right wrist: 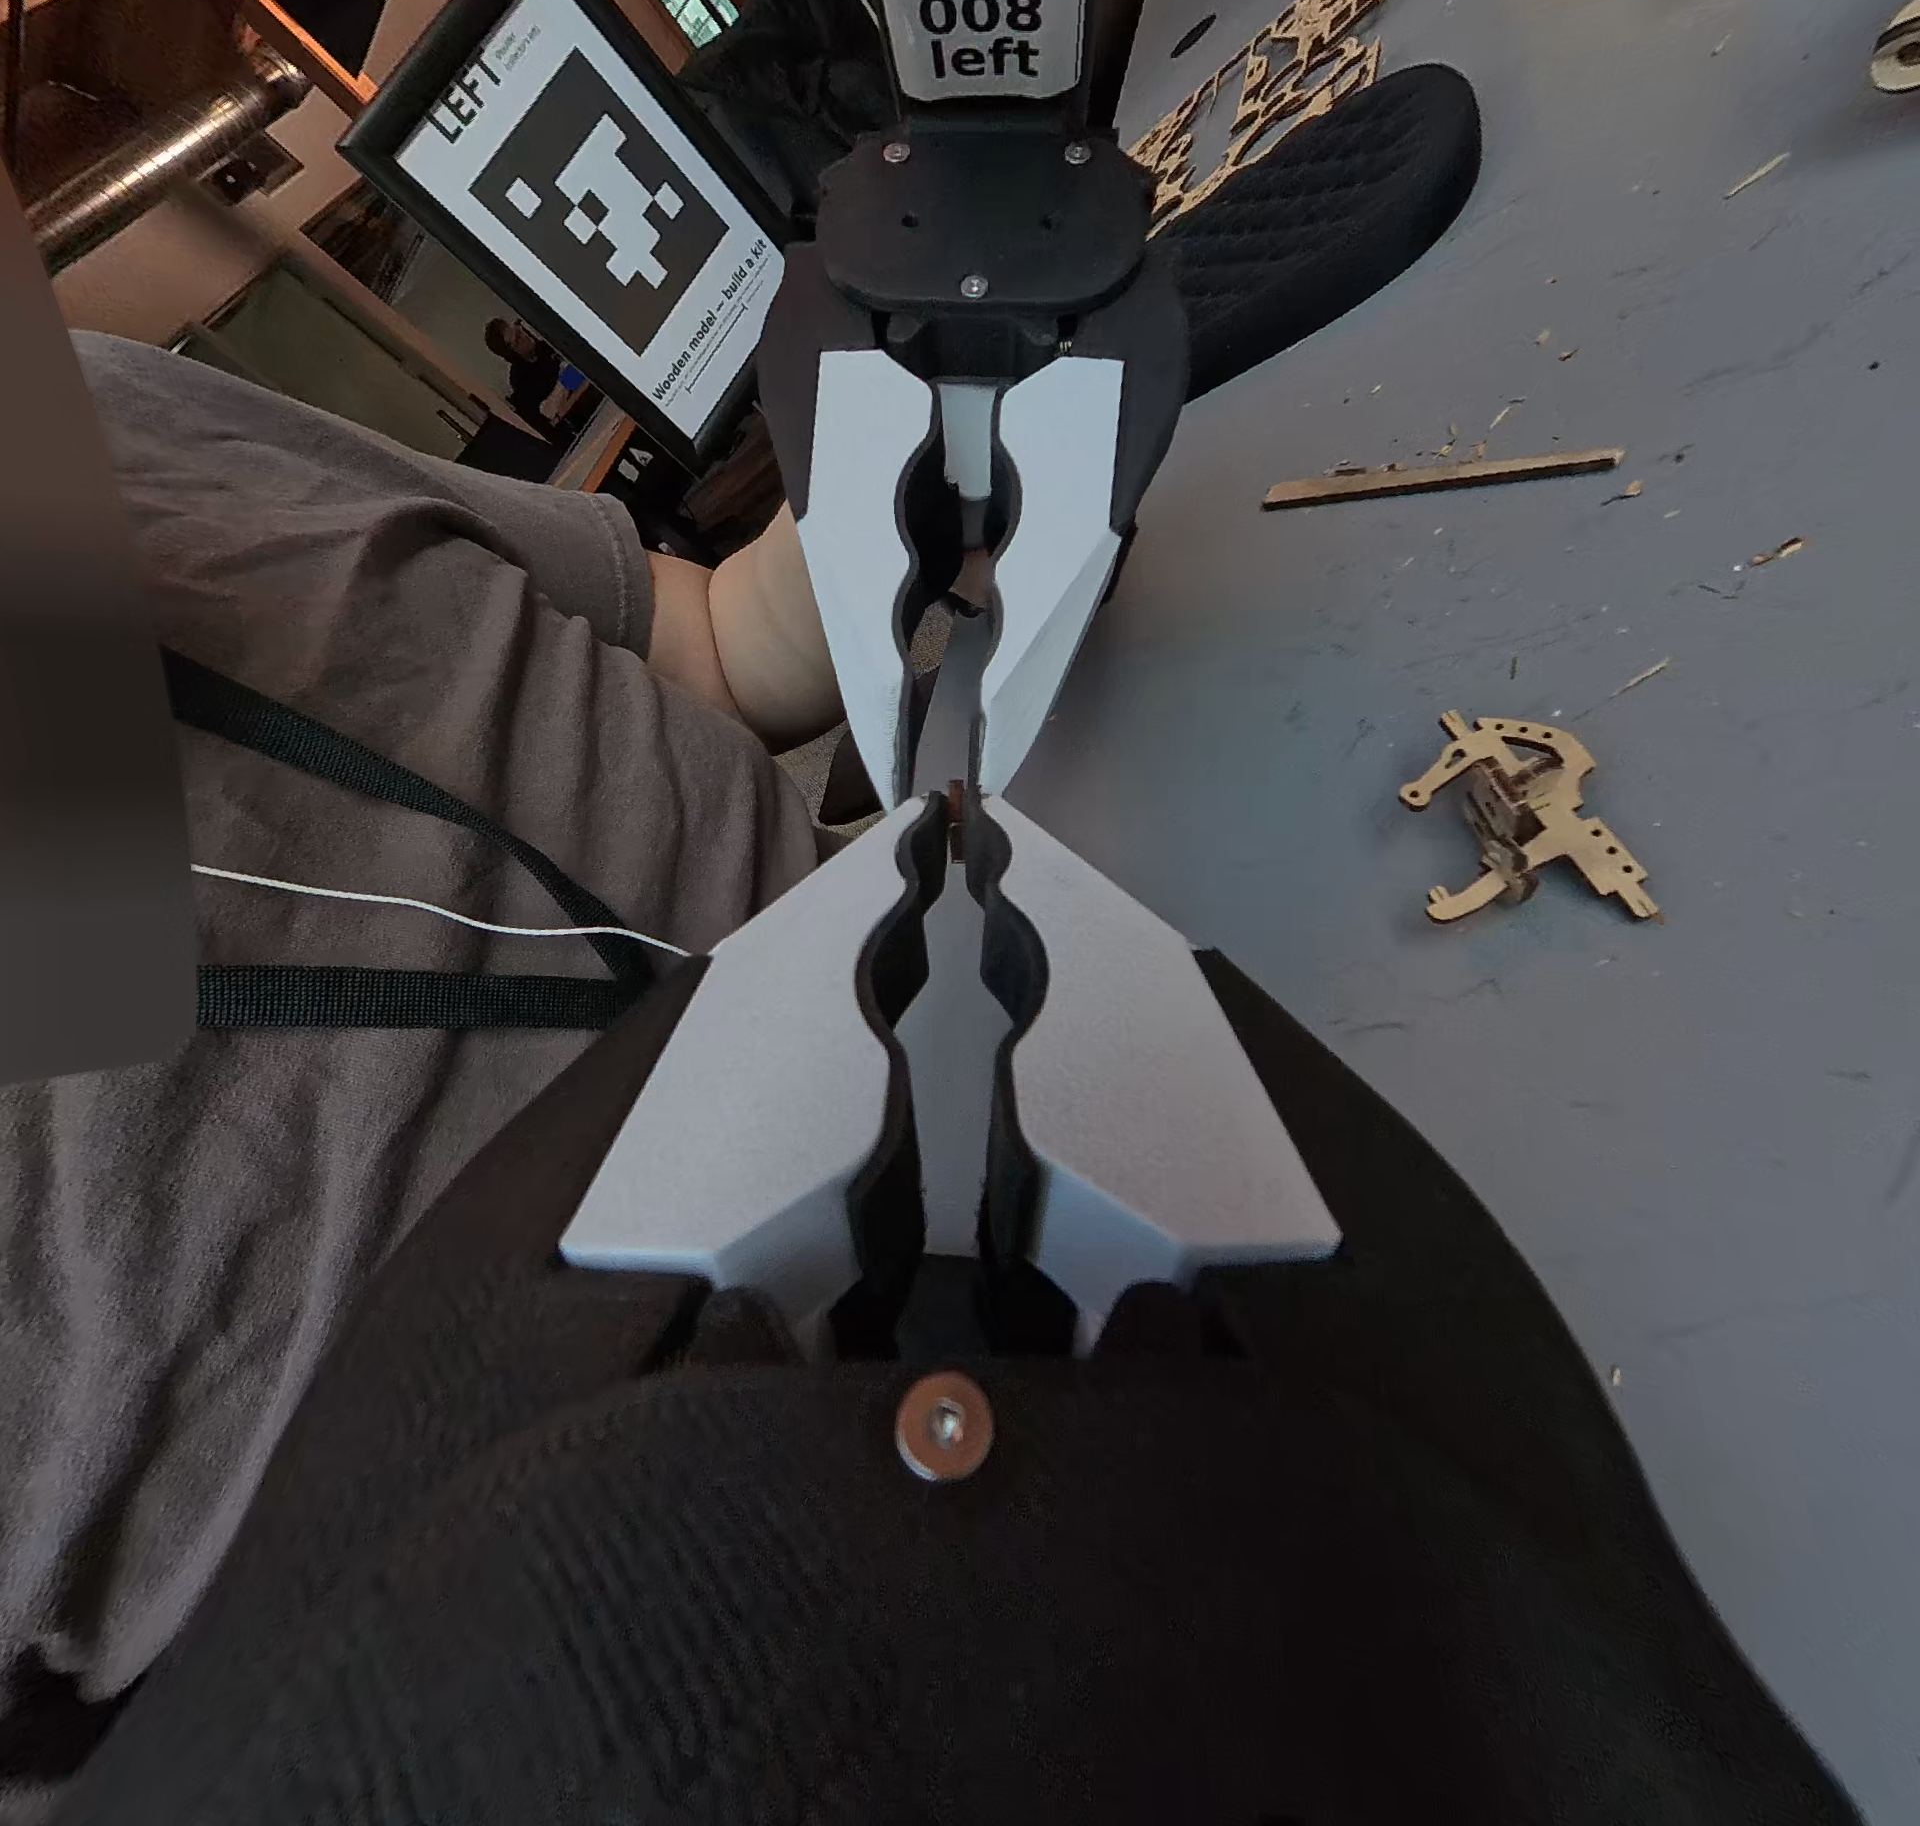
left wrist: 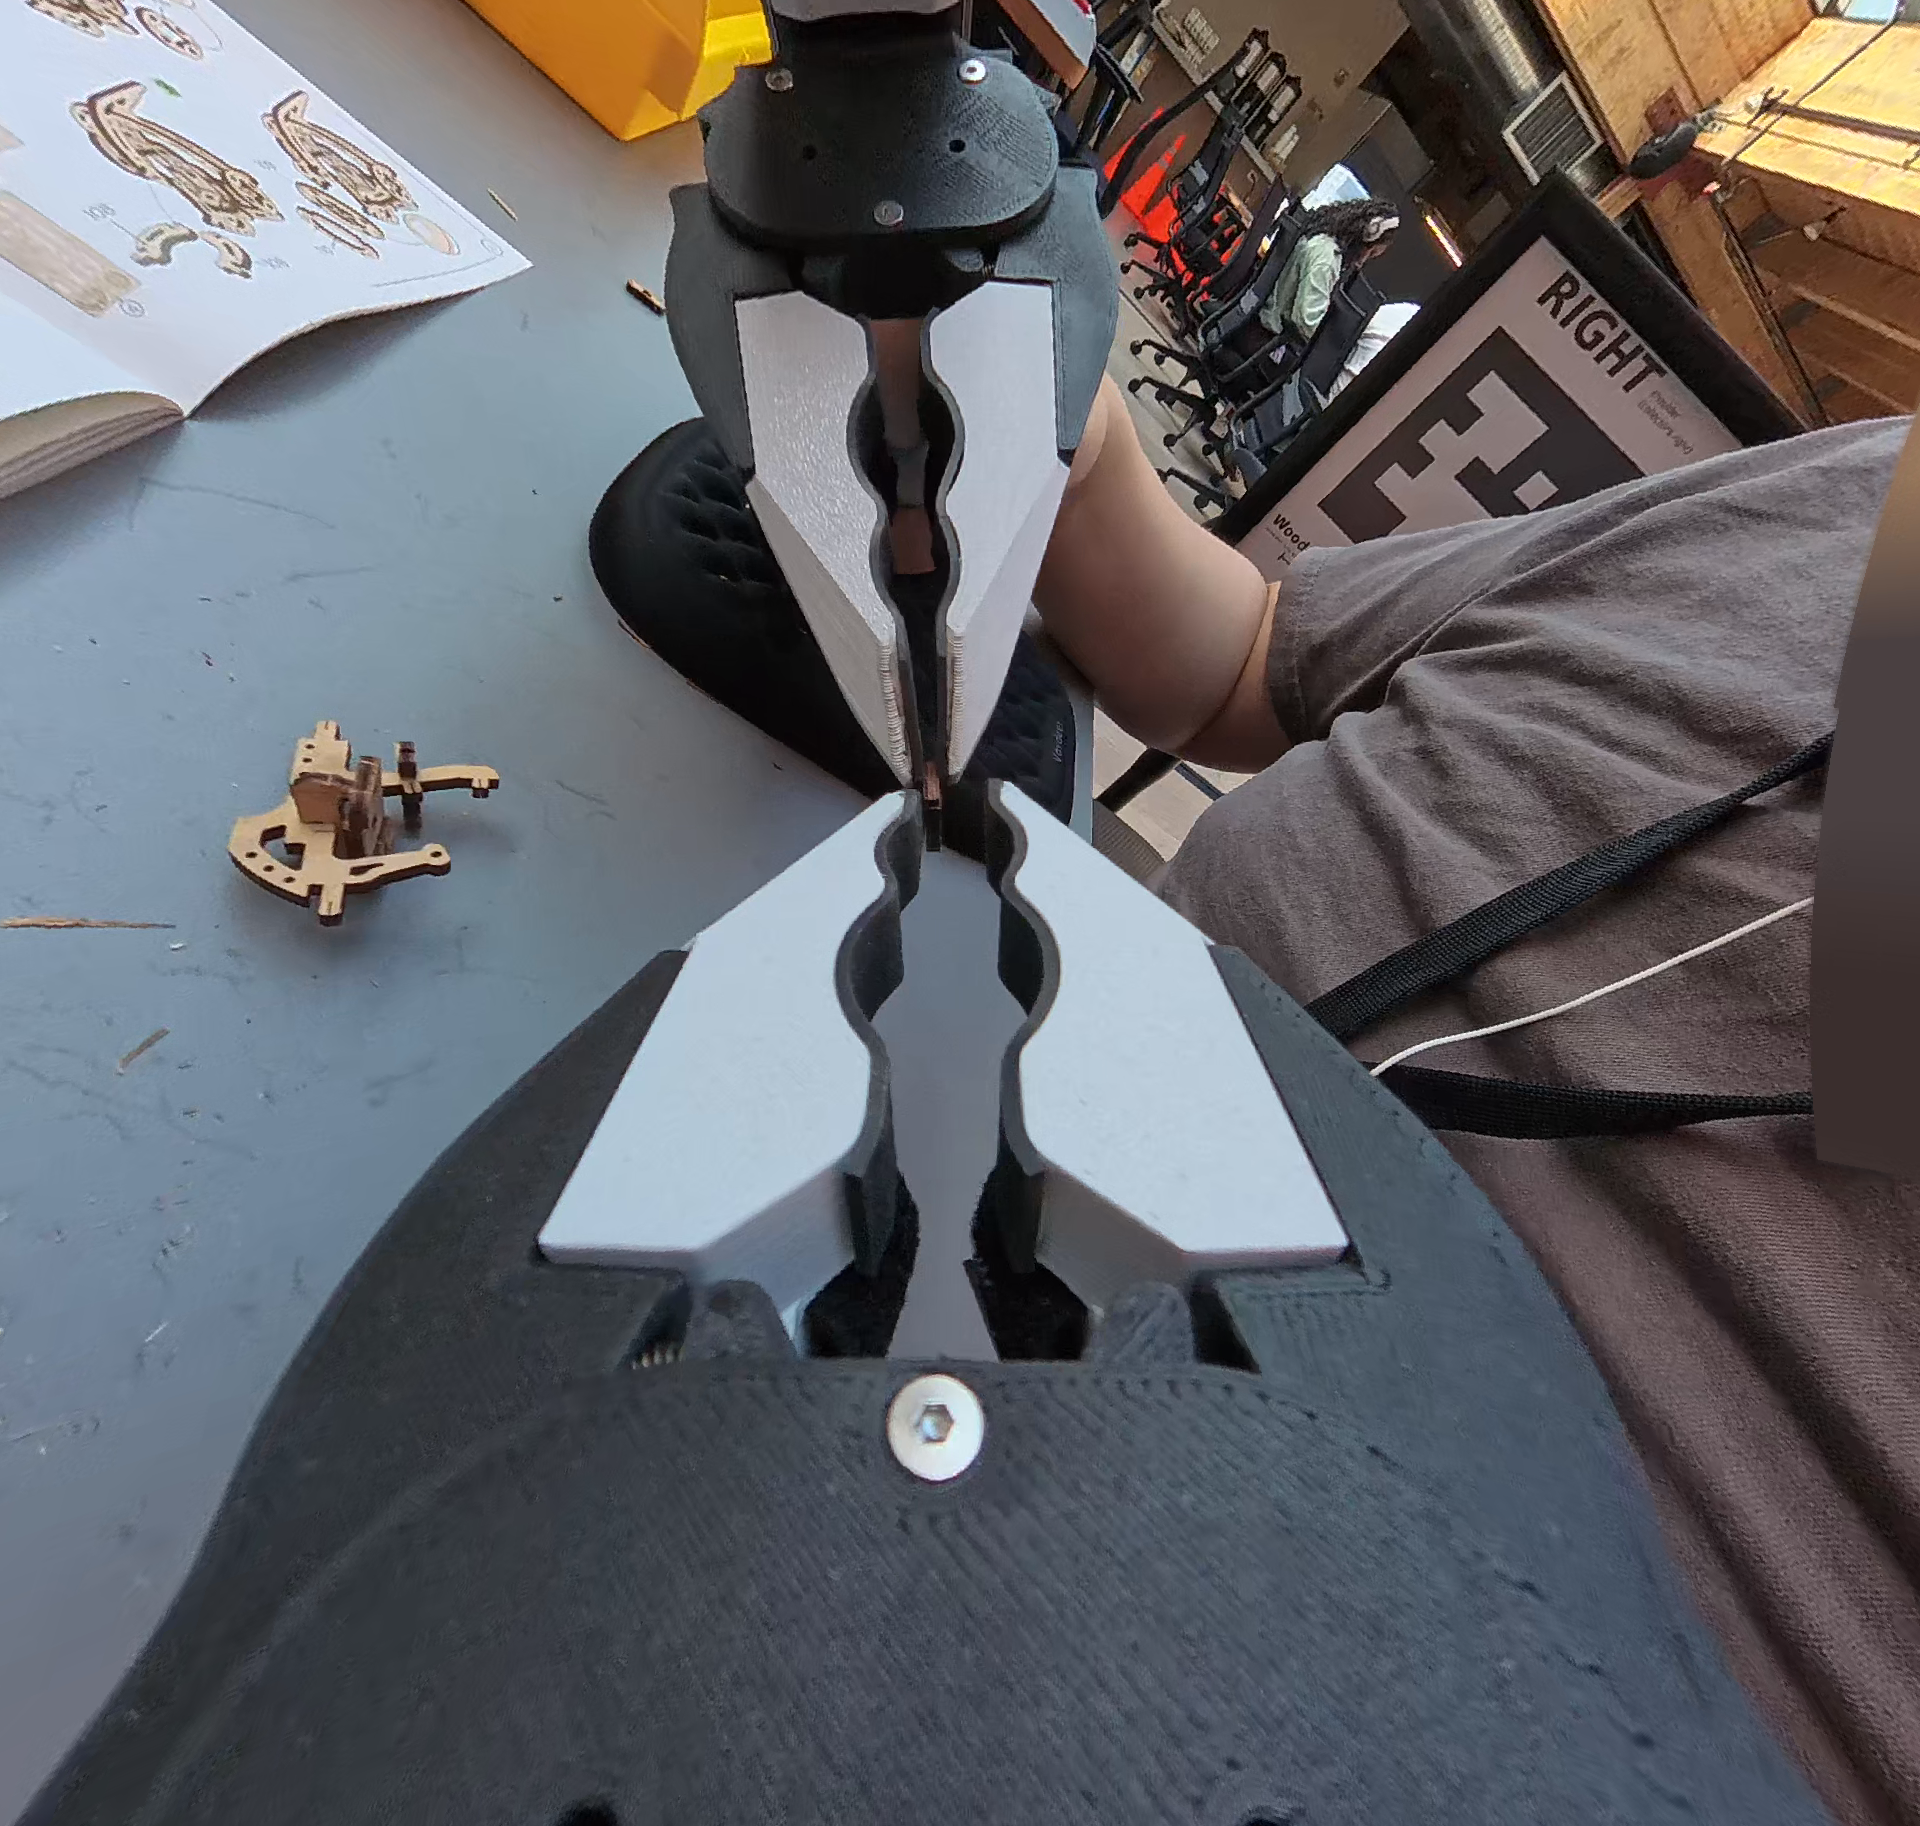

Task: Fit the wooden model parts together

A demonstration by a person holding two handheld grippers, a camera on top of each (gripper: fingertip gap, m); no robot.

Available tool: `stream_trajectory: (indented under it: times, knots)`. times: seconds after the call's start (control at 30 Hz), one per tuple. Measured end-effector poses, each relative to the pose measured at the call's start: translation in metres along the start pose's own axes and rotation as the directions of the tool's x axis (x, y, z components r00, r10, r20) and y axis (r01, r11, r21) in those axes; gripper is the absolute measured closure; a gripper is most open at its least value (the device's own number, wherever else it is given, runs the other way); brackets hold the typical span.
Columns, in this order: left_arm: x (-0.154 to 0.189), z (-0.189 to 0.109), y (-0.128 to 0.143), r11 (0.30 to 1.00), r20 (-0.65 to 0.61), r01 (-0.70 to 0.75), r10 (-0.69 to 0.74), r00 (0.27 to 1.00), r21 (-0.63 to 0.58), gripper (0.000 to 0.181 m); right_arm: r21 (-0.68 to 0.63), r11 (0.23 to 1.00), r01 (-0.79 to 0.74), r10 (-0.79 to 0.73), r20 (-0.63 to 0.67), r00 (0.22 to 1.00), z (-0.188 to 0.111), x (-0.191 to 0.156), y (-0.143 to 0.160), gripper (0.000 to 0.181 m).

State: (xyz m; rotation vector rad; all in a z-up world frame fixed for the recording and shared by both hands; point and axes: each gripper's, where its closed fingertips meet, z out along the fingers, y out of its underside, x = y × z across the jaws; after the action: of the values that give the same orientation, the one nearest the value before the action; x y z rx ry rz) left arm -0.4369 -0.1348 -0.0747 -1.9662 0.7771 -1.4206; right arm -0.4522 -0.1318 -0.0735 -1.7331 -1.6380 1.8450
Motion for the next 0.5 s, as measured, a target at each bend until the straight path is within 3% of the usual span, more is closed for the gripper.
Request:
stream_trajectory:
  times: [0.17,0.5]
  knots:
    - [-0.005,-0.002,-0.006,0.998,0.010,0.015,-0.015,1.000,0.062,0.164,0.062,0.998,-0.034,0.036,-0.034,0.999,-0.005,0.010,-0.007,0.181]
    - [-0.017,-0.004,-0.009,0.986,0.033,0.059,-0.065,0.997,0.157,0.169,0.161,0.984,-0.074,0.085,-0.063,0.994,-0.014,0.021,-0.018,0.181]
